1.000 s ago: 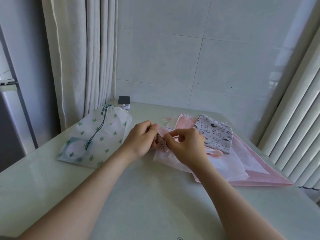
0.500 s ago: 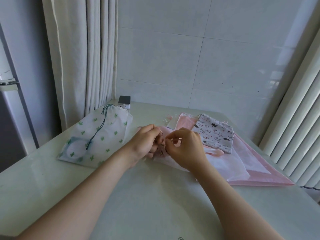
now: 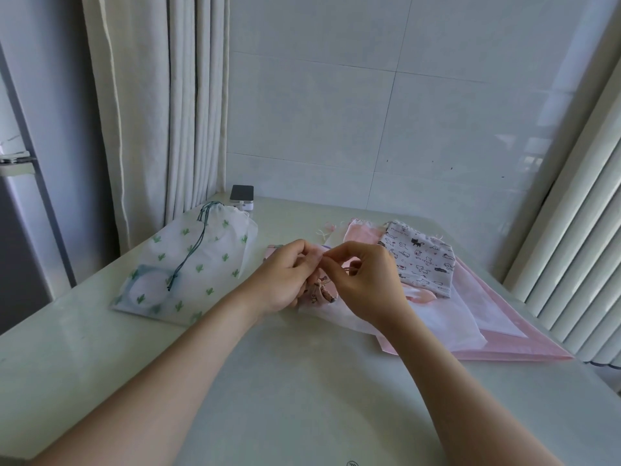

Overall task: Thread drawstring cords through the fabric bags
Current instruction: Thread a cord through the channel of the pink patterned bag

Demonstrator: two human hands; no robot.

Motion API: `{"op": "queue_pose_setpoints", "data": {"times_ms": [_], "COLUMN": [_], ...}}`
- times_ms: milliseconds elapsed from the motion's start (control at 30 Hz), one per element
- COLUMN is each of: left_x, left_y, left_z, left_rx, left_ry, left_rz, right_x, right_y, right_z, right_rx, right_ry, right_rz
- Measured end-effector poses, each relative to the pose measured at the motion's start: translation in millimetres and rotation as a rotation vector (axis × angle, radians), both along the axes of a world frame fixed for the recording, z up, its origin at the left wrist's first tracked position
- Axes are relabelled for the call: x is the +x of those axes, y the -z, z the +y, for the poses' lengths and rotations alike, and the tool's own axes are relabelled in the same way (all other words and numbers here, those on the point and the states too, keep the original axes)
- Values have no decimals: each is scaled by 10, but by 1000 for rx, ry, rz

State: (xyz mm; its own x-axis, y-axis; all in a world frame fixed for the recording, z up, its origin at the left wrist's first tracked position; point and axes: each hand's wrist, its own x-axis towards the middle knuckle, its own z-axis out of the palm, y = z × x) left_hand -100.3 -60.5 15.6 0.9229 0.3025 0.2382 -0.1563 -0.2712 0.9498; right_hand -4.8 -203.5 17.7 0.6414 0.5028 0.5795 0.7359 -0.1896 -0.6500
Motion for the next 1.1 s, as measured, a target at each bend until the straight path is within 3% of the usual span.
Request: {"op": "queue_pose_setpoints", "data": {"times_ms": [300,667,900,1000,1100], "left_x": [-24,-47,-14,-16,-59], "left_y": [1,9,25,50,13], "left_z": [11,18,79,74,-16], "left_rx": [200,325,357,489,569], "left_ry": [-65,-106,-239,-264,-210], "left_rz": [-105,-163,-127,-79,-107], "right_x": [-94,-22,-20,-74,-79], "right_y": [-23,30,-14,-73,-104], "right_z": [-14,-27,-78,-70,-65], "right_rx": [-126,-265,-225,-98,40], "right_ry": [13,64,-78,-237,-264], "right_rz": [39,-153,22,229,354]}}
